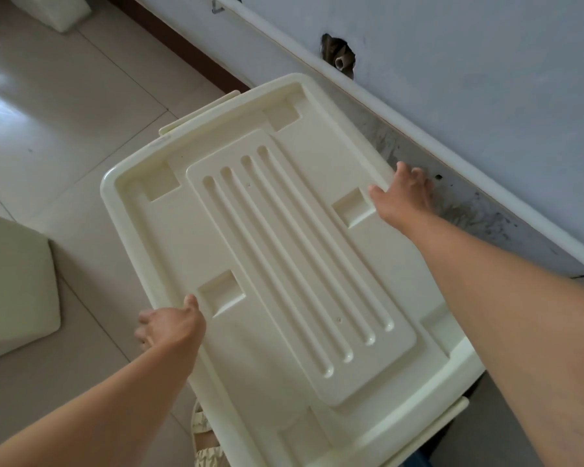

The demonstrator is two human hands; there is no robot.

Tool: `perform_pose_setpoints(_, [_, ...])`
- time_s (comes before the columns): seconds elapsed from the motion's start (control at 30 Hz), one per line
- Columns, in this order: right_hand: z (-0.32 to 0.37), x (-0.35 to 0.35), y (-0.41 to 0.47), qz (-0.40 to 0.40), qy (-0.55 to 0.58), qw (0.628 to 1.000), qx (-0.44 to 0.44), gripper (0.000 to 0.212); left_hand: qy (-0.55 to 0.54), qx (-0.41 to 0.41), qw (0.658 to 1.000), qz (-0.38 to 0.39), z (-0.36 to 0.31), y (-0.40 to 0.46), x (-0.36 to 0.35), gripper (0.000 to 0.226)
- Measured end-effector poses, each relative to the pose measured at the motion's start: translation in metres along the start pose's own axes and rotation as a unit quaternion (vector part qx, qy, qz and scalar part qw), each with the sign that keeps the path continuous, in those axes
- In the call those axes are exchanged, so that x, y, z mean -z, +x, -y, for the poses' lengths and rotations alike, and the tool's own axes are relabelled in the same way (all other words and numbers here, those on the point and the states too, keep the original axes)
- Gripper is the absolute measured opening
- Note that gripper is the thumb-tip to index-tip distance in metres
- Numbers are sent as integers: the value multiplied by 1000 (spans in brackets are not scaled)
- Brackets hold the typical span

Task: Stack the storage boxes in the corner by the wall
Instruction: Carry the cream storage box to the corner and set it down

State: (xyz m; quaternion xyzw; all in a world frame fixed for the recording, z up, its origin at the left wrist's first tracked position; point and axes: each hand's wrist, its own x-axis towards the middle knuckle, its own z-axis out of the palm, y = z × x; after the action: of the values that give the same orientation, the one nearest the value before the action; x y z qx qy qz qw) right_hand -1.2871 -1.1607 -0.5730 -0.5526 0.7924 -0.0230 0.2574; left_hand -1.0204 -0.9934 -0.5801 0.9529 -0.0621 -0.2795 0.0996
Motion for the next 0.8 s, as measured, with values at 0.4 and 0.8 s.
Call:
perform_pose_setpoints(0.4, [31,86,-101,53,-9,999,-3,72,154,-216,963,54,-54,-71,78,64])
perform_pose_setpoints(0.8, [118,93,-170,12,61,992,-109,68,229,-434,856,164,-108,-58,140,62])
